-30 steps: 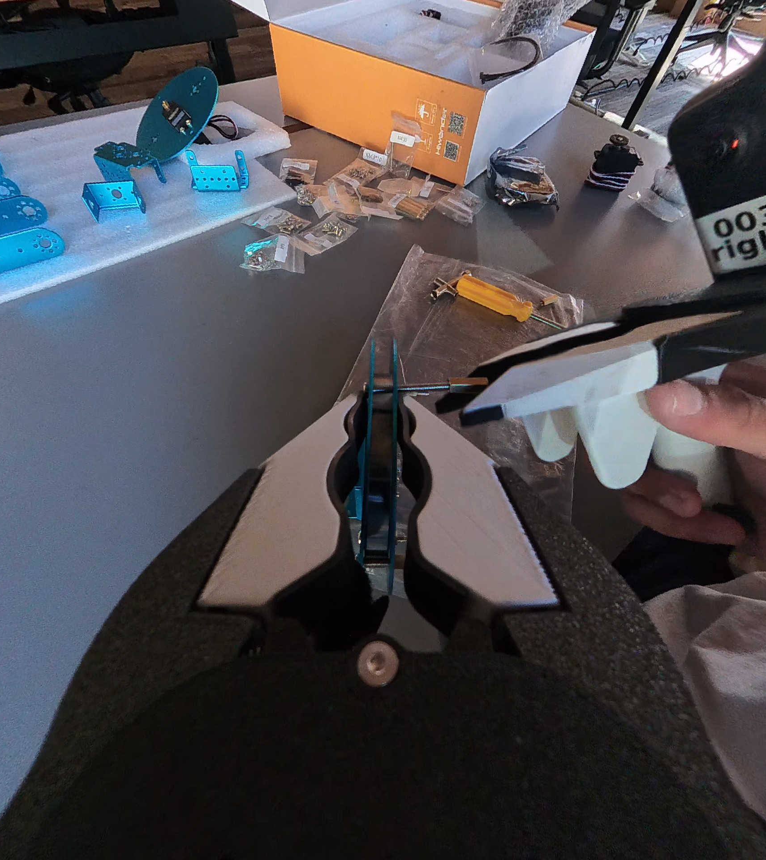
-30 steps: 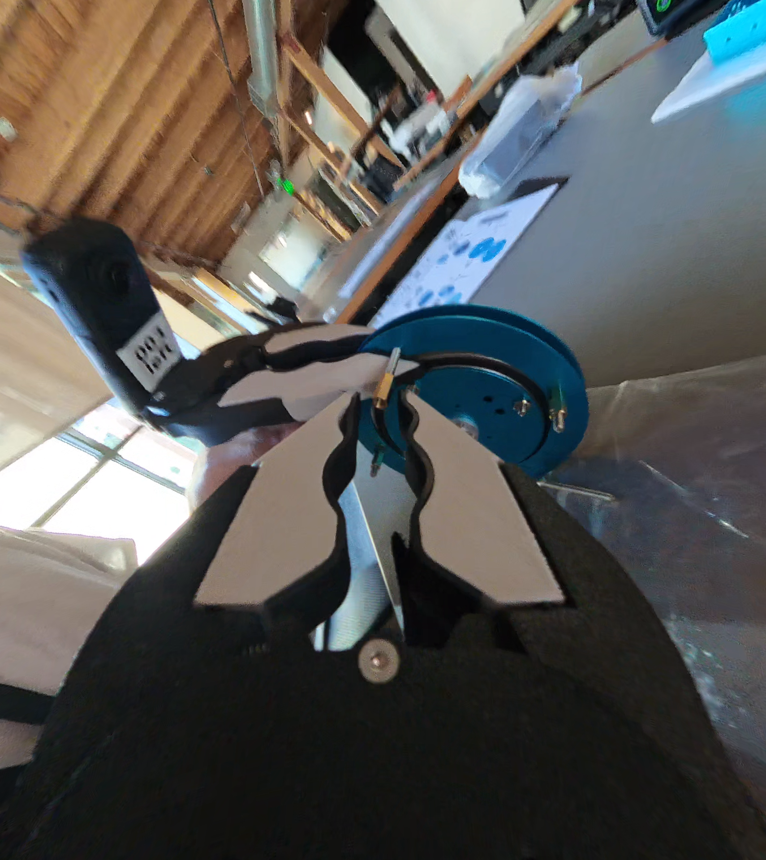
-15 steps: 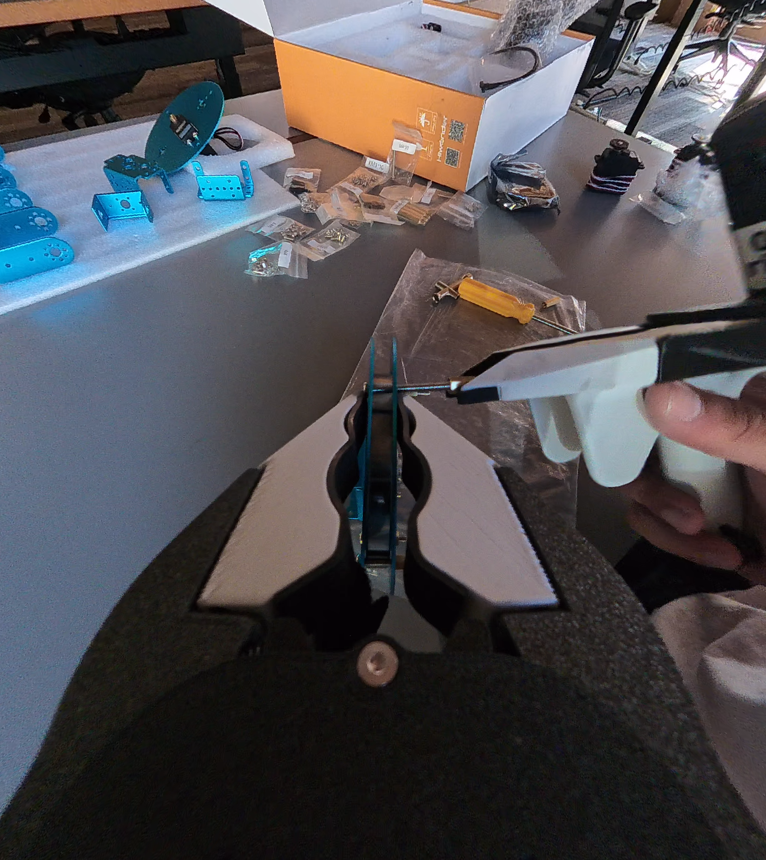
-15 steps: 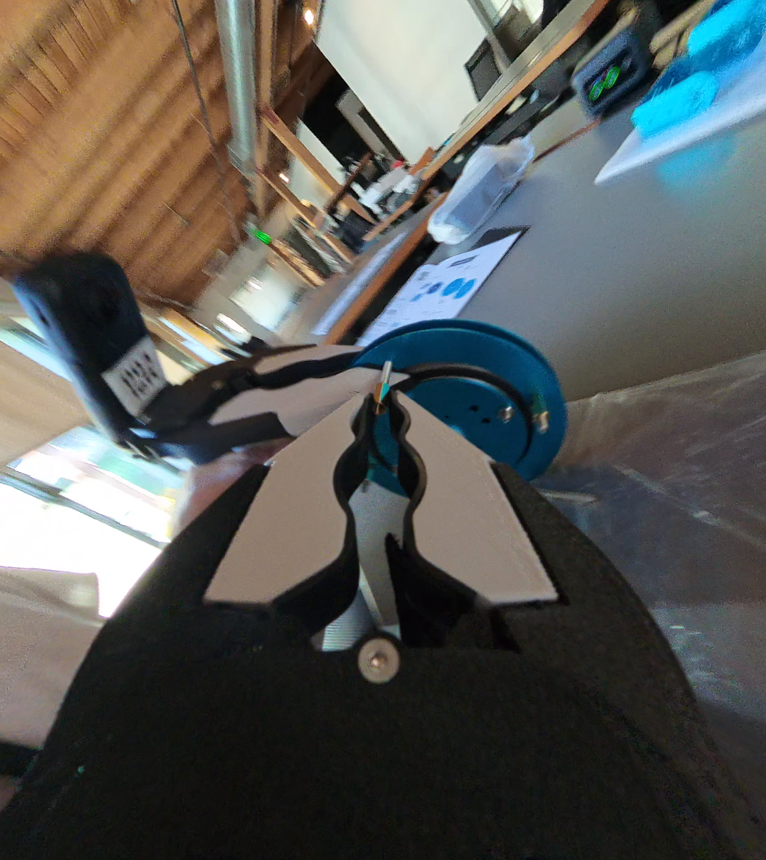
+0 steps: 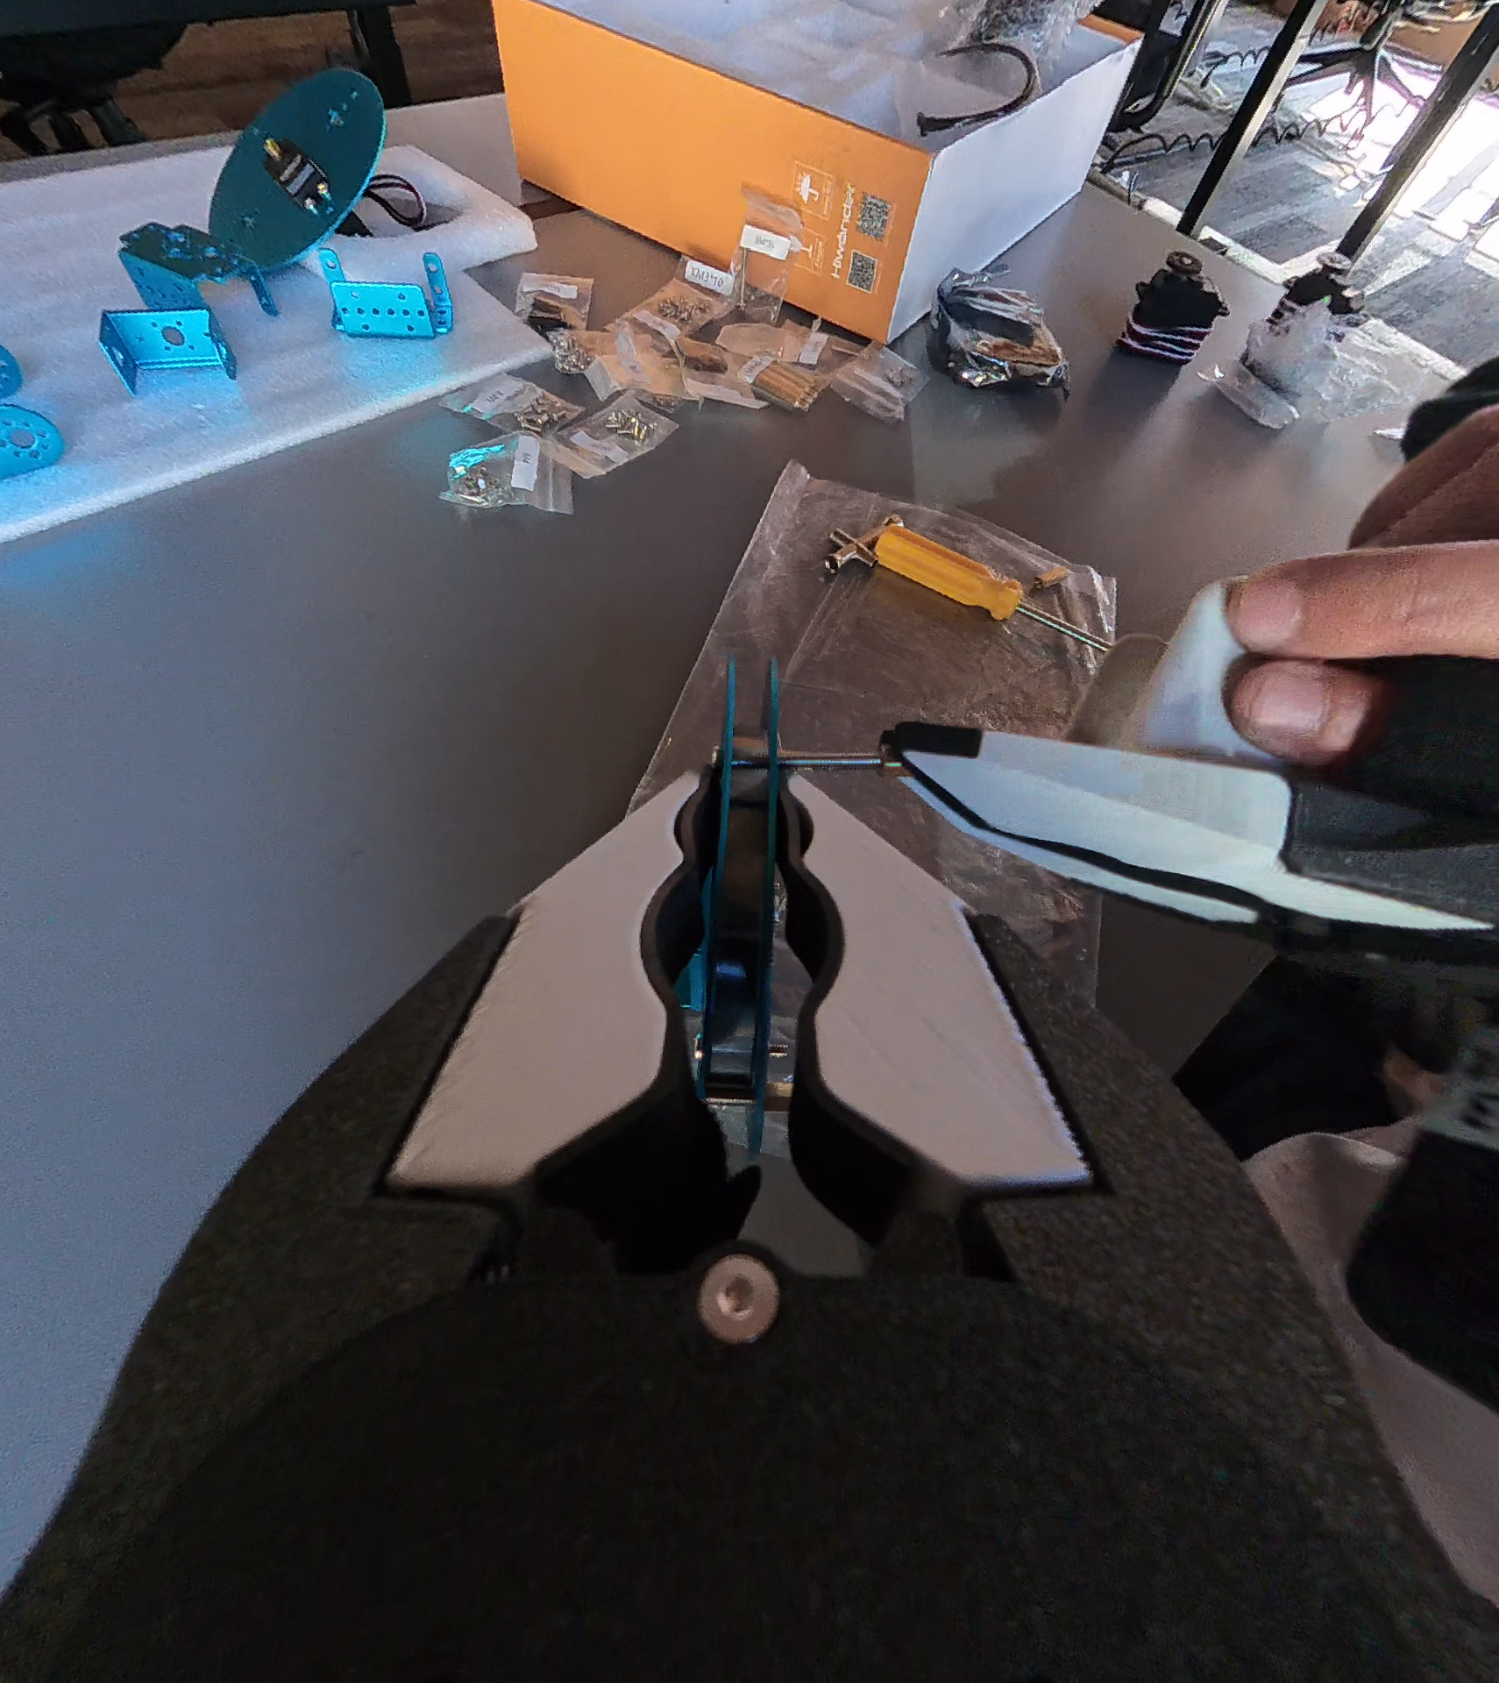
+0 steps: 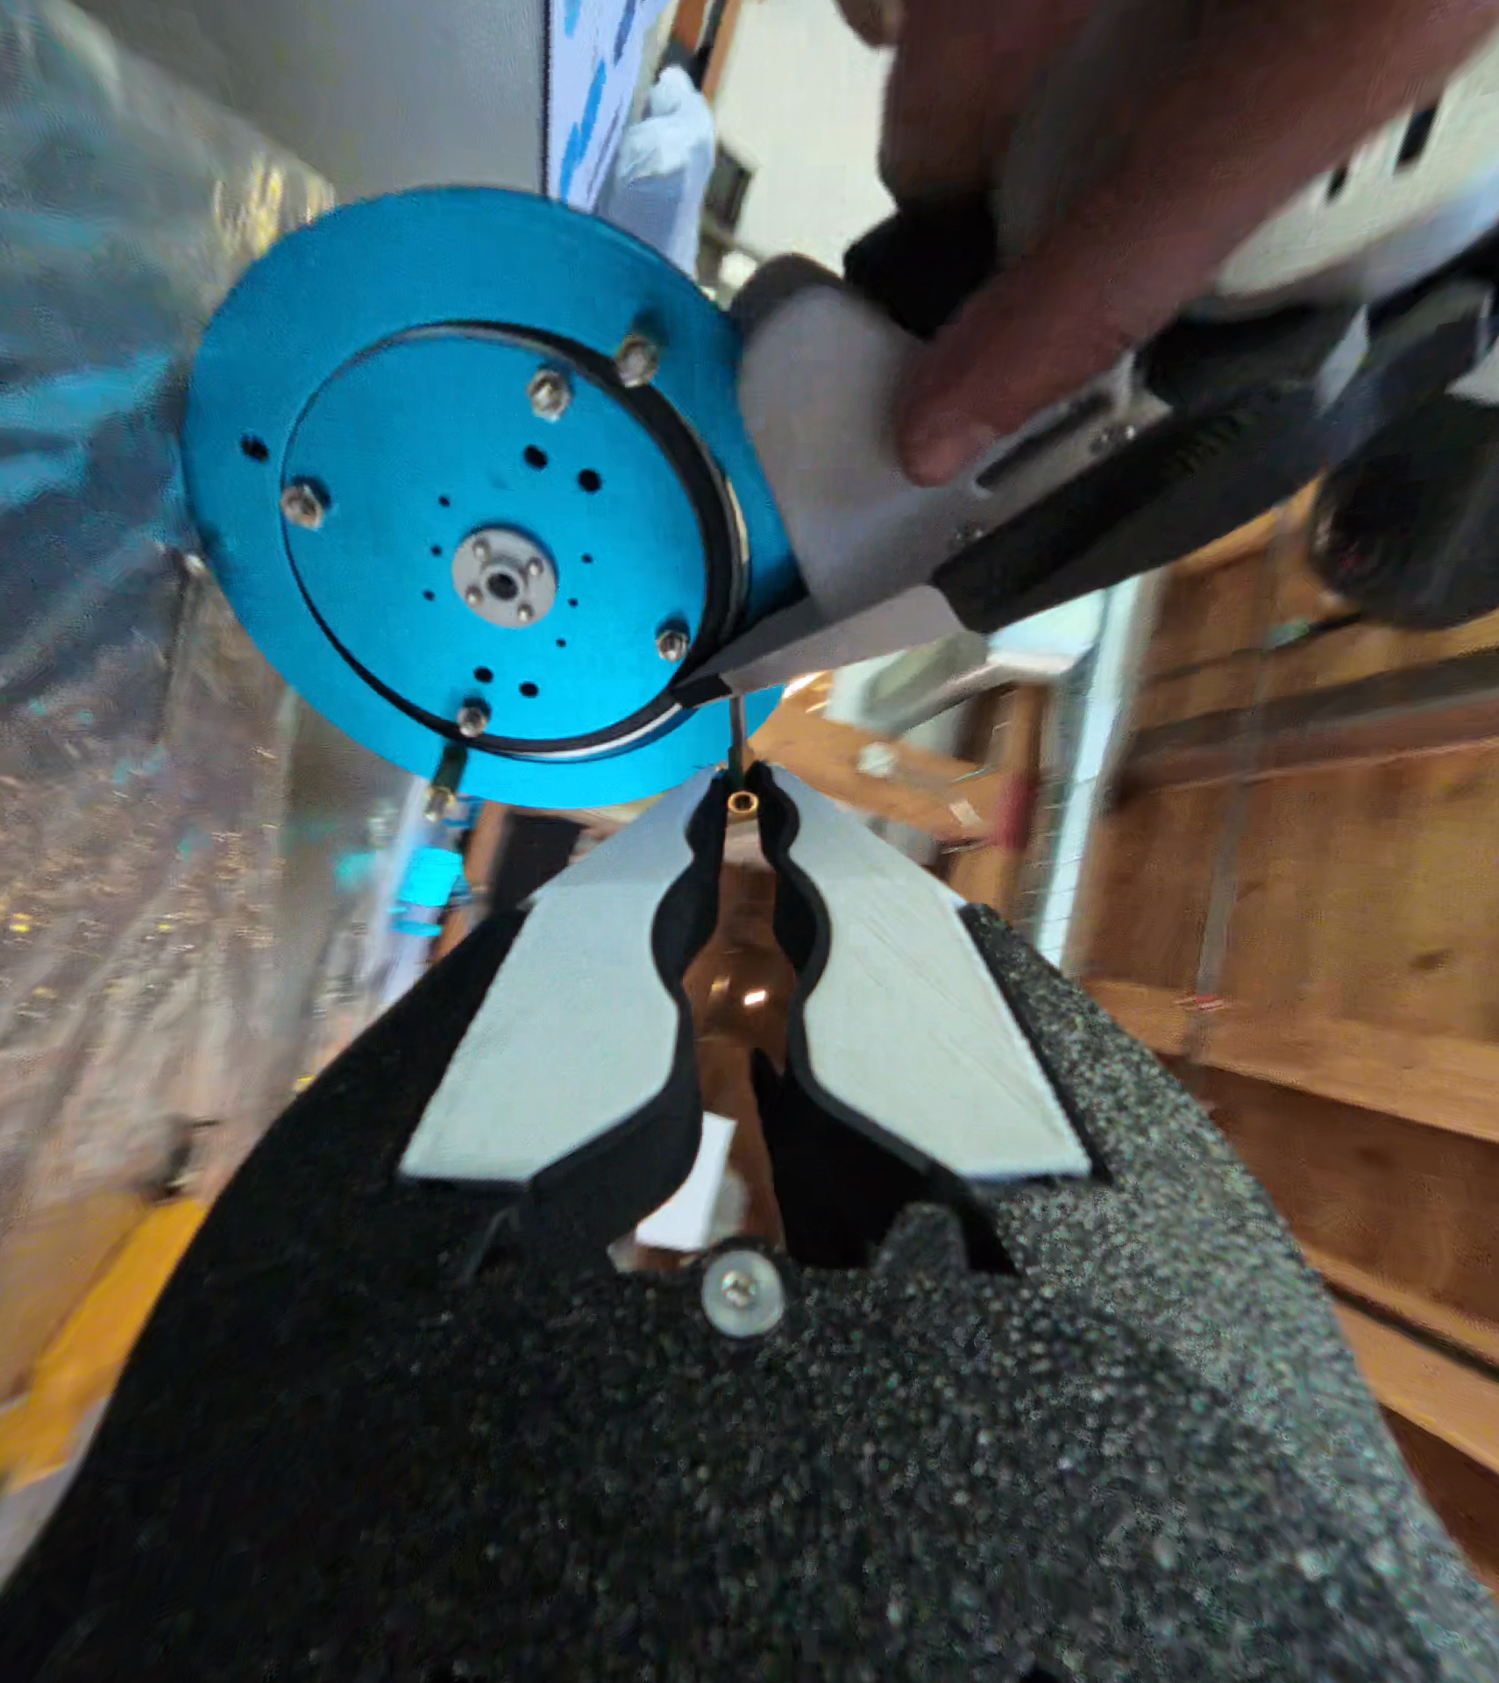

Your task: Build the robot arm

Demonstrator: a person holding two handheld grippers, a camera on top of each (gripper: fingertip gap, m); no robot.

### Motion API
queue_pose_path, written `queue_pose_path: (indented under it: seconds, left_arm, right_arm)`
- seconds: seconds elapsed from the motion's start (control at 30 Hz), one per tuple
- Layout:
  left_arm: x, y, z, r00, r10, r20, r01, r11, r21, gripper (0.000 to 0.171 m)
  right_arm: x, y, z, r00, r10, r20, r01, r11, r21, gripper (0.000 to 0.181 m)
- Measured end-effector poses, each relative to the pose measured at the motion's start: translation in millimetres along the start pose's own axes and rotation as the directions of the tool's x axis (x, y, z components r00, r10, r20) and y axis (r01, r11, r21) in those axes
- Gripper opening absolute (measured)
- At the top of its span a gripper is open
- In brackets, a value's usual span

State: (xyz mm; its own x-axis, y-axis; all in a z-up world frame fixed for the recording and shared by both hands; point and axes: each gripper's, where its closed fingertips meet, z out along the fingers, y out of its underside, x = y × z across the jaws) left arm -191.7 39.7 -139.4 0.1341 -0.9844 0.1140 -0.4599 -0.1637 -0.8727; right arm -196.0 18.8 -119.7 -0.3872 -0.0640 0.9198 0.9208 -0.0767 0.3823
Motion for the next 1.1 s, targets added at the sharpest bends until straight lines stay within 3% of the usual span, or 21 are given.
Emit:
queue_pose_path:
  seconds: [0.03, 0.1, 0.13, 0.17, 0.2, 0.23, 0.27, 0.3, 0.33, 0.37, 0.4, 0.47, 0.53, 0.63, 0.9, 0.97, 1.03, 1.07, 1.1]
  left_arm:
    - [0.3, -0.1, 0.5, 1.000, -0.001, 0.000, 0.001, 1.000, -0.001, 0.010]
    - [-0.1, -0.5, 1.2, 1.000, 0.006, 0.026, -0.007, 1.000, 0.004, 0.010]
    - [0.4, -0.3, 1.2, 0.999, 0.009, 0.035, -0.009, 1.000, 0.008, 0.010]
    - [1.4, -0.2, 1.1, 0.999, 0.006, 0.039, -0.007, 1.000, 0.013, 0.010]
    - [1.7, 0.0, 0.8, 0.999, 0.006, 0.047, -0.007, 1.000, 0.018, 0.010]
    - [1.6, 0.2, 0.1, 0.998, 0.010, 0.057, -0.012, 1.000, 0.022, 0.010]
    - [1.9, 0.7, -0.7, 0.998, 0.013, 0.063, -0.014, 1.000, 0.025, 0.010]
    - [2.2, 1.0, -1.5, 0.998, 0.011, 0.067, -0.013, 0.999, 0.030, 0.010]
    - [2.3, 1.4, -2.4, 0.997, 0.010, 0.071, -0.013, 0.999, 0.036, 0.010]
    - [2.4, 1.8, -3.2, 0.997, 0.013, 0.075, -0.017, 0.999, 0.042, 0.010]
    - [3.1, 2.1, -3.7, 0.997, 0.016, 0.078, -0.020, 0.999, 0.048, 0.009]
    - [4.0, 2.5, -4.4, 0.996, 0.017, 0.082, -0.022, 0.998, 0.054, 0.010]
    - [3.5, 2.6, -4.8, 0.996, 0.013, 0.085, -0.018, 0.998, 0.058, 0.010]
    - [1.6, 2.4, -5.4, 0.997, 0.001, 0.080, -0.007, 0.998, 0.065, 0.009]
    - [3.2, 1.4, -2.2, 0.997, 0.031, 0.074, -0.035, 0.998, 0.058, 0.010]
    - [4.0, 0.9, -0.9, 0.997, 0.037, 0.072, -0.041, 0.997, 0.058, 0.010]
    - [5.0, 1.2, -1.2, 0.998, 0.037, 0.058, -0.040, 0.998, 0.051, 0.010]
    - [5.7, 1.3, -1.1, 0.998, 0.034, 0.049, -0.037, 0.998, 0.050, 0.009]
    - [6.1, 1.5, -1.0, 0.998, 0.037, 0.045, -0.040, 0.998, 0.048, 0.009]
  right_arm:
    - [0.7, 0.6, -0.7, 0.999, -0.013, -0.036, 0.013, 1.000, 0.016, 0.005]
    - [-0.7, 10.1, -4.2, 0.974, 0.226, 0.011, -0.225, 0.974, -0.026, 0.010]
    - [-5.2, 12.0, -8.0, 0.898, 0.430, 0.094, -0.427, 0.903, -0.054, 0.024]
    - [-7.4, 13.9, -12.6, 0.753, 0.639, 0.157, -0.632, 0.769, -0.098, 0.031]
    - [-7.7, 15.0, -16.7, 0.531, 0.824, 0.197, -0.814, 0.561, -0.154, 0.038]
    - [-8.2, 10.8, -21.0, 0.240, 0.940, 0.244, -0.932, 0.293, -0.212, 0.044]
    - [-7.5, 6.0, -24.3, -0.082, 0.958, 0.273, -0.961, -0.003, -0.277, 0.044]
    - [-5.9, 2.9, -26.1, -0.379, 0.882, 0.281, -0.899, -0.279, -0.336, 0.045]
    - [-2.1, 1.6, -26.9, -0.625, 0.727, 0.284, -0.770, -0.514, -0.379, 0.046]
    - [9.6, 1.8, -27.5, -0.808, 0.499, 0.312, -0.588, -0.708, -0.391, 0.045]
    - [20.1, 5.5, -26.9, -0.904, 0.270, 0.331, -0.393, -0.831, -0.395, 0.041]
    - [10.8, 6.5, -19.2, -0.968, 0.021, 0.251, -0.134, -0.886, -0.444, 0.038]
    - [4.5, 2.7, -13.9, -0.973, -0.107, 0.204, 0.002, -0.889, -0.459, 0.038]
    - [-4.5, -7.4, -12.5, -0.985, -0.075, 0.157, -0.005, -0.890, -0.456, 0.027]
    - [-0.3, -7.5, -8.5, -0.979, -0.082, 0.186, 0.003, -0.920, -0.393, 0.006]
    - [-1.8, -5.8, -9.1, -0.983, -0.015, 0.181, -0.051, -0.933, -0.356, 0.005]
    - [-2.8, -6.8, -10.2, -0.972, 0.148, 0.181, -0.204, -0.914, -0.350, 0.005]
    - [-3.6, -7.0, -10.7, -0.933, 0.311, 0.183, -0.357, -0.868, -0.346, 0.004]
    - [-4.3, -6.5, -11.1, -0.836, 0.513, 0.194, -0.547, -0.766, -0.338, 0.004]
